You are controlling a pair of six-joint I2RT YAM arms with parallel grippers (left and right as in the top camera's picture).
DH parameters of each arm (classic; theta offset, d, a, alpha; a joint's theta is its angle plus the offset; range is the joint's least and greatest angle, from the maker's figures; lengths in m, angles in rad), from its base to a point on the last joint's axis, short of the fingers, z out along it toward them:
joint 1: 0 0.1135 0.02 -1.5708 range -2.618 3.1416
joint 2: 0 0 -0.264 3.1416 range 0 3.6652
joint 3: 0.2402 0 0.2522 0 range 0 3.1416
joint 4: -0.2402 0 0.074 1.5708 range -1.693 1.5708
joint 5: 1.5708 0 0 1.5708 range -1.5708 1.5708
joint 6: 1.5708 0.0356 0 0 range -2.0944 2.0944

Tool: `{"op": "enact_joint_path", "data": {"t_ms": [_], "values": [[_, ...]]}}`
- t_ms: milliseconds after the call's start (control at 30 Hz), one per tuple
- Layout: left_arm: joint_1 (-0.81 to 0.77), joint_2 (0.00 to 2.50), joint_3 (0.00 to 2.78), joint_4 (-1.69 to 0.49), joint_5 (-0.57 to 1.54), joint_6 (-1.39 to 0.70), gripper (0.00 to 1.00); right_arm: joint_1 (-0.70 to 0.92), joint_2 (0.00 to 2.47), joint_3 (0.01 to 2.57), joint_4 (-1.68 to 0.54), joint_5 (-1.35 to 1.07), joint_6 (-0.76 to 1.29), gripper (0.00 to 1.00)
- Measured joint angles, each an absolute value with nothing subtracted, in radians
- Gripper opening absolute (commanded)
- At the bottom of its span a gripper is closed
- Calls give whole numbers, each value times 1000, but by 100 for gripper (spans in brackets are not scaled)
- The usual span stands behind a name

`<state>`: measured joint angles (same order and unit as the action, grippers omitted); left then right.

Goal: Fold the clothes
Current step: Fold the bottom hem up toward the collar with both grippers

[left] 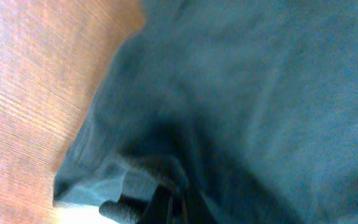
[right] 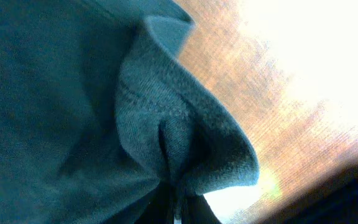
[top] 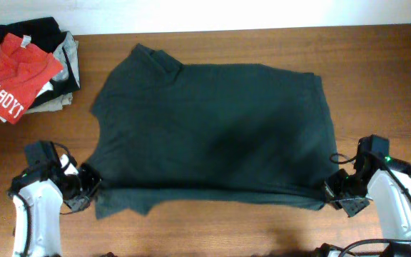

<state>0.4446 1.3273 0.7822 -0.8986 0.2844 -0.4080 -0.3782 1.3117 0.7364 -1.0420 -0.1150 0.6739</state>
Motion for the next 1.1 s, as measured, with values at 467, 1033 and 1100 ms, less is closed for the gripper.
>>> {"op": "enact_joint_path", "data": {"t_ms": [467,1033,1100], "values": [[263,1413,795,-367,247,-412,1,-237,1367,753,-471,-208,614,6],[179,1537,1257,-312,214,-343,99,-201,1494,1430,-716,-141,284,99],[112,1684,1544,-442,237,-252,99,-142,1520,1438,-824,-144,224,99]]}}
